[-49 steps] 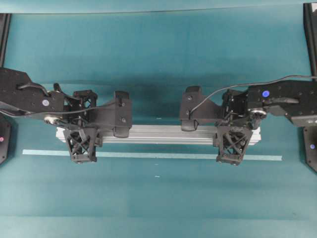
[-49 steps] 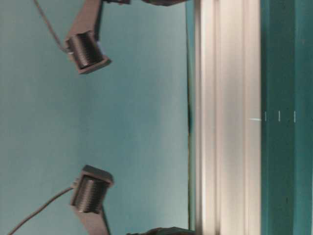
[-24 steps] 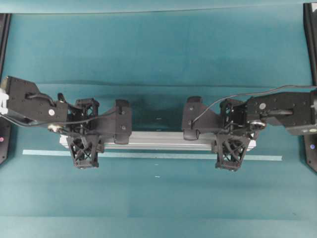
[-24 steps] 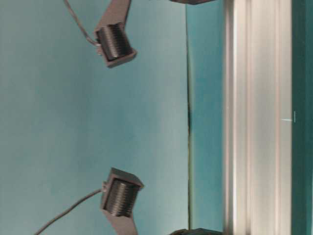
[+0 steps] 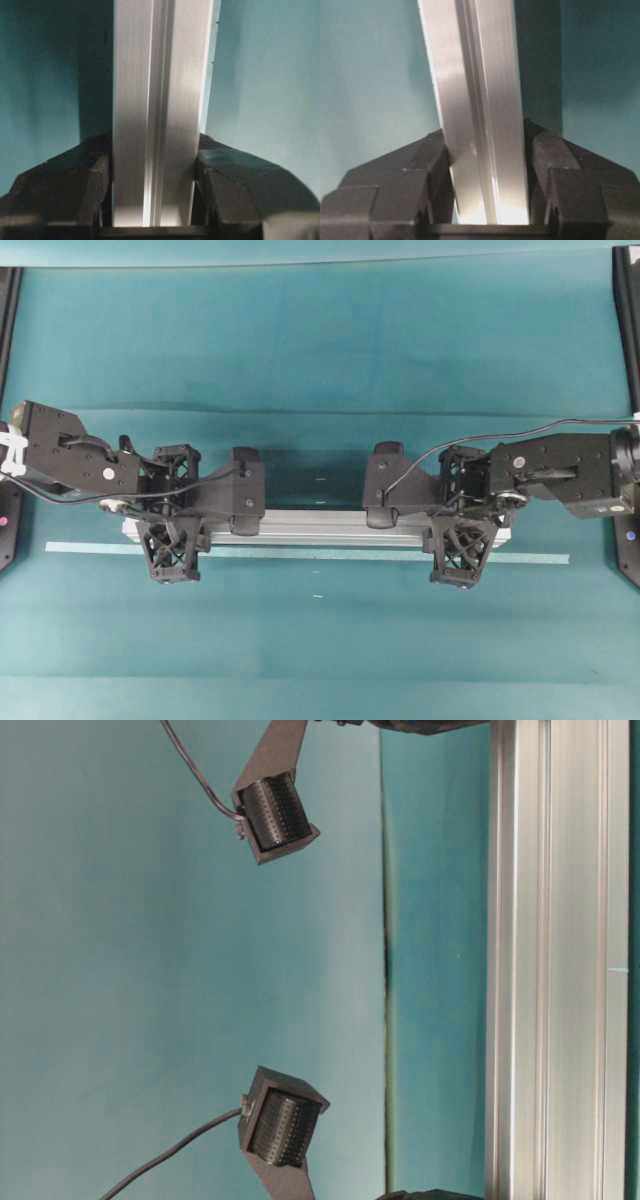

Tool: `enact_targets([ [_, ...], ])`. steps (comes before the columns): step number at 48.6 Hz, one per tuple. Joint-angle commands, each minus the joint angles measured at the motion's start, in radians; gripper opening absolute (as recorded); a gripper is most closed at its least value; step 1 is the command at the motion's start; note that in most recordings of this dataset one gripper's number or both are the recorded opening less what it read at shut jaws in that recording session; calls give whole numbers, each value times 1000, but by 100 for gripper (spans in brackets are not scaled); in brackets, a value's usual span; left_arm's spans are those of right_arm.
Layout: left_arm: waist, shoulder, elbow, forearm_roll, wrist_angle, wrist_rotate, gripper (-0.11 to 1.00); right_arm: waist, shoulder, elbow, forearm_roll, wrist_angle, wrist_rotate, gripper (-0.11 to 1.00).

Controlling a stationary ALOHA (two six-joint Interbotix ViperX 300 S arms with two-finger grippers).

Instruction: Lift the metal rail with both hands and move it towards you.

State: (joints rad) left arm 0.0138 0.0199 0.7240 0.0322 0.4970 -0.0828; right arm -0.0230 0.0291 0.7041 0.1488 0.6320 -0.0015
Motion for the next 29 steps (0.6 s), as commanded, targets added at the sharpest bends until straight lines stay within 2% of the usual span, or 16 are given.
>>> enact_targets([
  [1, 9, -9, -11, -3, -31, -60, 29, 14, 0, -3, 12, -12, 6, 37],
  [29, 9, 0, 6, -3, -57, -74, 29, 15, 8, 17, 14, -48, 9, 37],
])
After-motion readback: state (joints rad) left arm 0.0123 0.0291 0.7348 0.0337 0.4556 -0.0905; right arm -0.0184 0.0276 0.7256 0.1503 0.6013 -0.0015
